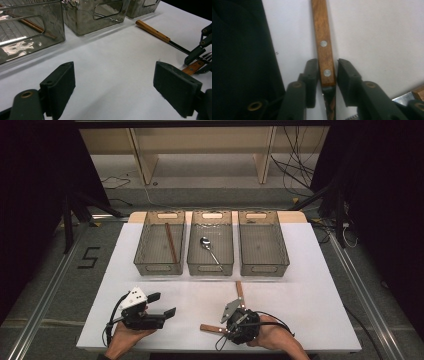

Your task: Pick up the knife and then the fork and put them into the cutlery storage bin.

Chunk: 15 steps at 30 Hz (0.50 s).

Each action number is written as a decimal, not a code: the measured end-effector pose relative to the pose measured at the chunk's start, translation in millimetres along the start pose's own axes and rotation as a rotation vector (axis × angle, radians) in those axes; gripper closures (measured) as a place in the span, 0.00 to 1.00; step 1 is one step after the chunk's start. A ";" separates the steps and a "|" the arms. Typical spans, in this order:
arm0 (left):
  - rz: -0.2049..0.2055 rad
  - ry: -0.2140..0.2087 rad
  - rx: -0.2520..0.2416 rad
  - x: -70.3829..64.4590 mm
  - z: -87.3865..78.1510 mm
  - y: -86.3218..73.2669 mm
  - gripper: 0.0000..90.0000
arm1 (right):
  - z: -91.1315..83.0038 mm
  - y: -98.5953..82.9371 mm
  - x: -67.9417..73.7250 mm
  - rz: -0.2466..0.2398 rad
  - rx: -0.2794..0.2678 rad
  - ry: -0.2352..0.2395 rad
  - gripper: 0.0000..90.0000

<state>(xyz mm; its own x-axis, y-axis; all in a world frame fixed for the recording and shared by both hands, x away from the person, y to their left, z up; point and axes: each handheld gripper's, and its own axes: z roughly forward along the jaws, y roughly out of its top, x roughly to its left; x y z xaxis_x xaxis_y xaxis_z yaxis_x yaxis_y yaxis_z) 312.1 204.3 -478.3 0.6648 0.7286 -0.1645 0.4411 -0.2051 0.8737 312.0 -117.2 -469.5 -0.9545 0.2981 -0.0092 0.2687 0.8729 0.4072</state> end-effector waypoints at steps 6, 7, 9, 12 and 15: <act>0.001 0.000 0.001 -0.2 0.1 -0.2 0.19 | -0.4 -0.1 3.3 -0.038 -0.001 0.004 0.85; 0.001 0.000 0.000 -0.1 0.2 -0.1 0.19 | 0.8 -0.7 2.9 -0.057 -0.017 -0.001 0.86; 0.001 0.000 0.001 -0.3 0.3 -0.1 0.19 | 0.6 -0.6 3.8 -0.059 -0.015 -0.005 0.86; 0.002 0.001 0.003 -0.5 0.4 -0.3 0.19 | -0.1 -0.9 1.9 -0.032 -0.018 -0.008 0.86; 0.002 0.002 0.001 -0.5 0.2 -0.3 0.19 | -2.3 -1.5 -3.0 0.005 -0.030 -0.012 0.86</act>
<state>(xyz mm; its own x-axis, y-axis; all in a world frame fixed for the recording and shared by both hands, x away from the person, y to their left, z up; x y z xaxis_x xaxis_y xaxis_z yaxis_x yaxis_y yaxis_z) 311.8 203.9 -478.6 0.6648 0.7293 -0.1617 0.4400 -0.2073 0.8737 314.2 -120.4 -468.0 -0.9513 0.3076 -0.0183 0.2696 0.8594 0.4344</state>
